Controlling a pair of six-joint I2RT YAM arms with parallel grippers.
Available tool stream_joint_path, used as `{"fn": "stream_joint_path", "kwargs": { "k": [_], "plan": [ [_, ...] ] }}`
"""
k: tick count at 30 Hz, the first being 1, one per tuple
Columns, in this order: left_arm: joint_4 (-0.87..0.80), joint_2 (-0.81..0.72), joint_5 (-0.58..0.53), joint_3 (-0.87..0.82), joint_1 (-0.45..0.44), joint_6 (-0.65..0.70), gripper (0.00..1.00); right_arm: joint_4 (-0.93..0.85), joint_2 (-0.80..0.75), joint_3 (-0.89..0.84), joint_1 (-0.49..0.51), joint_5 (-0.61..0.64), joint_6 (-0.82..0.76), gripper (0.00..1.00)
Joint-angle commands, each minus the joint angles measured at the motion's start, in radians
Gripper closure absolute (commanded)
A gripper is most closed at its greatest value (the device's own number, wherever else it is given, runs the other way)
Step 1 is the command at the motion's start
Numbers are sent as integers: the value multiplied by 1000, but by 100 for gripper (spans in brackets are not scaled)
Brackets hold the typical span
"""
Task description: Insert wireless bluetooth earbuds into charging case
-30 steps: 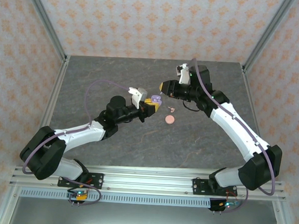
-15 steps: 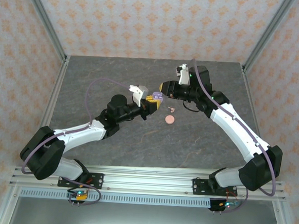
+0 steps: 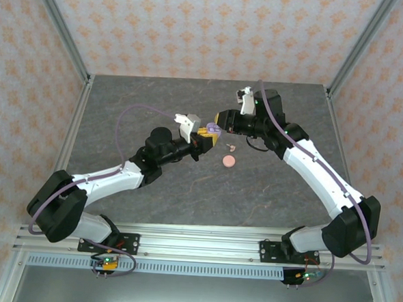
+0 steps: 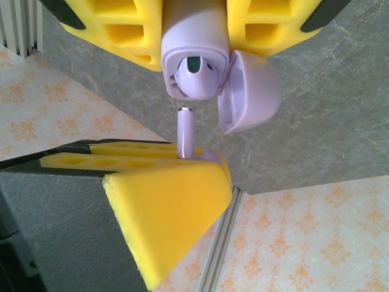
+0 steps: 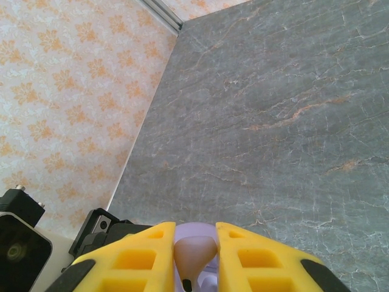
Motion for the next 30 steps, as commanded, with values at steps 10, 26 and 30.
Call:
{"fn": "stream_joint_path", "kwargs": {
  "k": [10,26,30],
  "plan": [
    [35,-19,-40,35,-10,-27,84,-1,-21,-19,11,3,-31,79],
    [20,-22,-26,45,-13,-21,84,-22,4,-11,18,-1,-48,78],
    [17,-21,-27,45,-14,-20,84,-30,12,-11,21,2,-53,78]
  ]
}}
